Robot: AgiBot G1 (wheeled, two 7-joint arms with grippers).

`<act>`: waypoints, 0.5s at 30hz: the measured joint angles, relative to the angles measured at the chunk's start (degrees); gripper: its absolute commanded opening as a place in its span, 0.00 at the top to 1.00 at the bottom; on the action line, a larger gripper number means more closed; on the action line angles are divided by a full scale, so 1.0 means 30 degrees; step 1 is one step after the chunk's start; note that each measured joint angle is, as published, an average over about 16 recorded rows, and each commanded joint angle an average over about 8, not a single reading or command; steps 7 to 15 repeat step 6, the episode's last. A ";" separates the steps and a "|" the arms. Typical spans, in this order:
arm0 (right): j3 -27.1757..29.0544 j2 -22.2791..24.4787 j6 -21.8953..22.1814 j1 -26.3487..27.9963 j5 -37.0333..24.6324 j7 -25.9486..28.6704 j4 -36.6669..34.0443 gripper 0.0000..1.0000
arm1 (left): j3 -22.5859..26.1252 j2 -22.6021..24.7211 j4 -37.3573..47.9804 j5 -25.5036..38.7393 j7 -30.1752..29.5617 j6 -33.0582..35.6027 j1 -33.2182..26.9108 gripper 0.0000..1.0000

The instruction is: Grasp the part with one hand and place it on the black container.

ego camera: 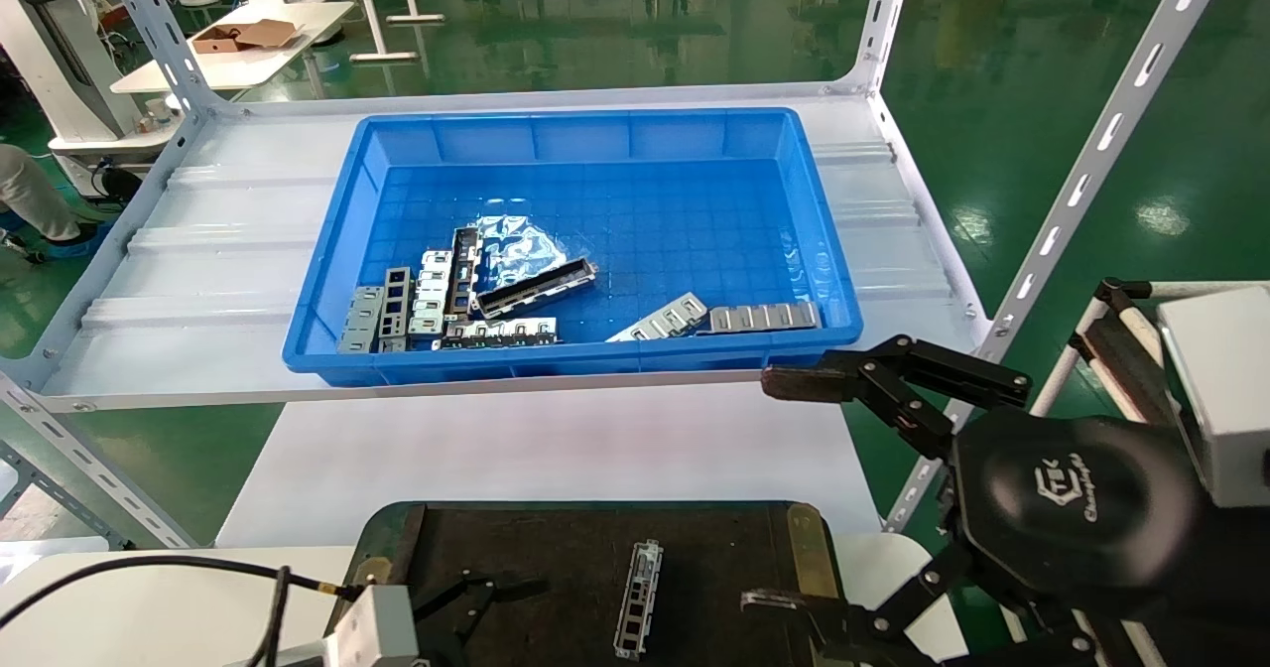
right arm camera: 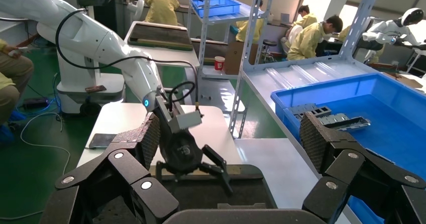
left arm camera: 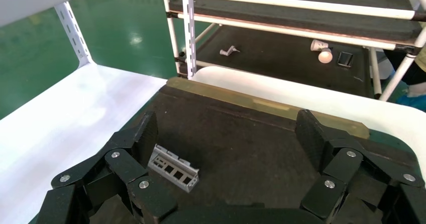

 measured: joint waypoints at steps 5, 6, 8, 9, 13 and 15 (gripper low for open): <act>-0.0001 0.0000 0.0000 0.0000 0.0001 -0.0001 0.0000 0.00 | -0.0086 -0.0249 0.0336 -0.0101 0.0174 0.0726 -0.0086 0.00; -0.0001 0.0001 0.0001 0.0000 0.0001 -0.0001 0.0000 0.00 | -0.0106 -0.0289 0.0406 -0.0129 0.0202 0.0845 -0.0097 0.00; -0.0001 0.0001 0.0001 0.0000 0.0001 -0.0001 0.0000 0.00 | -0.0106 -0.0289 0.0406 -0.0129 0.0202 0.0845 -0.0097 0.00; -0.0001 0.0001 0.0001 0.0000 0.0001 -0.0001 0.0000 0.00 | -0.0106 -0.0289 0.0406 -0.0129 0.0202 0.0845 -0.0097 0.00; -0.0001 0.0001 0.0001 0.0000 0.0001 -0.0001 0.0000 0.00 | -0.0106 -0.0289 0.0406 -0.0129 0.0202 0.0845 -0.0097 0.00; -0.0001 0.0001 0.0001 0.0000 0.0001 -0.0001 0.0000 0.00 | -0.0106 -0.0289 0.0406 -0.0129 0.0202 0.0845 -0.0097 0.00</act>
